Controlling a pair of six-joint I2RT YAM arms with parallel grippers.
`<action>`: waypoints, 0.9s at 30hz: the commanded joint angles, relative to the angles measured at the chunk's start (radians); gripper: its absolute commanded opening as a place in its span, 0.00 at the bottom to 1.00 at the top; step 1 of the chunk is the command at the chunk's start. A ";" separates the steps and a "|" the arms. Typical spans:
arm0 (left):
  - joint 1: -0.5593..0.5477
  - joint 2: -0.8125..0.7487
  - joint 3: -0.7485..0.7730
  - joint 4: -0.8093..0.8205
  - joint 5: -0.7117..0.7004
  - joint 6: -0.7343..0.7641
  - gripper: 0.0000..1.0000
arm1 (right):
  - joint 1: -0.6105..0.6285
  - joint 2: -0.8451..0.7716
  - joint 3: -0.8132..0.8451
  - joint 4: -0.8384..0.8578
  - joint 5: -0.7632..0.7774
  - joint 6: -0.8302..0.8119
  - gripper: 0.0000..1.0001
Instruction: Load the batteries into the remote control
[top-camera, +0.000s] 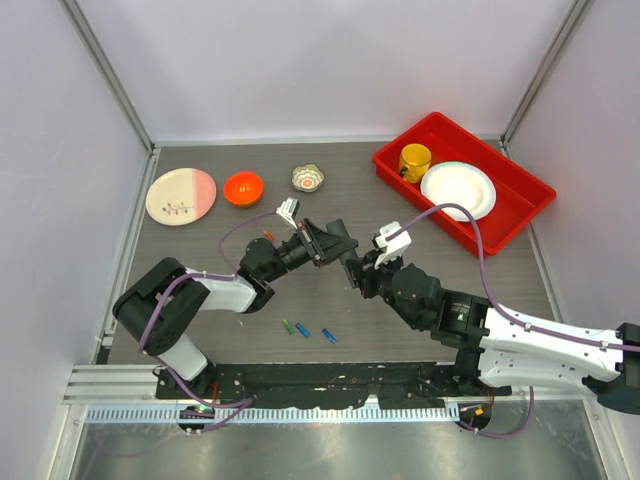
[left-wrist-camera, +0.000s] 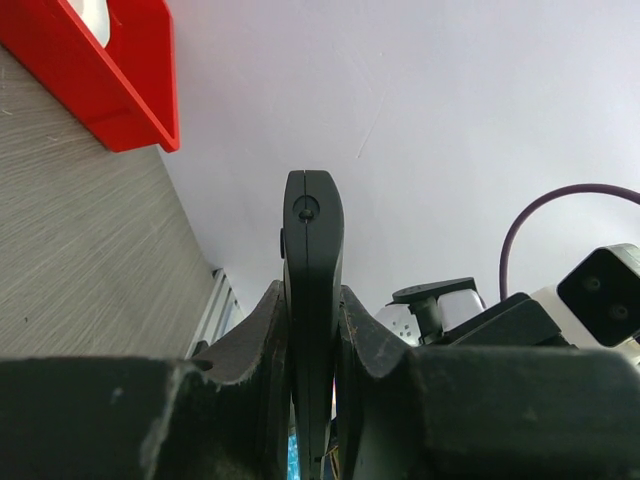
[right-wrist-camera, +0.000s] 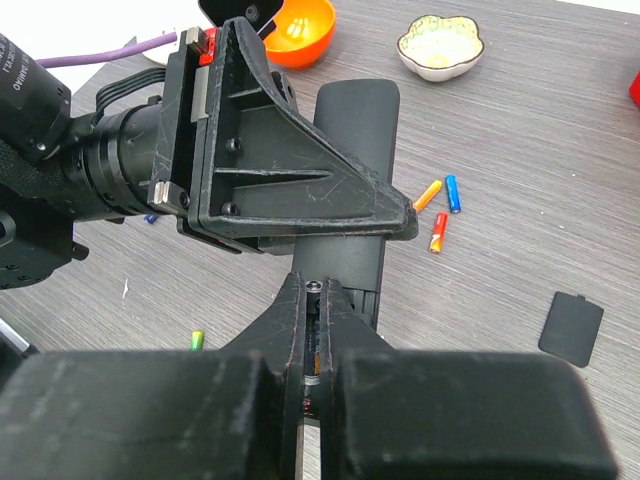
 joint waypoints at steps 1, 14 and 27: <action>0.003 -0.029 0.041 0.262 0.002 -0.014 0.00 | 0.006 -0.009 -0.003 0.023 0.000 0.009 0.01; 0.005 -0.042 0.051 0.262 -0.006 0.000 0.00 | 0.007 0.070 0.043 -0.093 -0.065 0.096 0.01; 0.003 -0.067 0.028 0.262 -0.012 0.008 0.00 | 0.009 0.085 0.058 -0.111 -0.036 0.144 0.12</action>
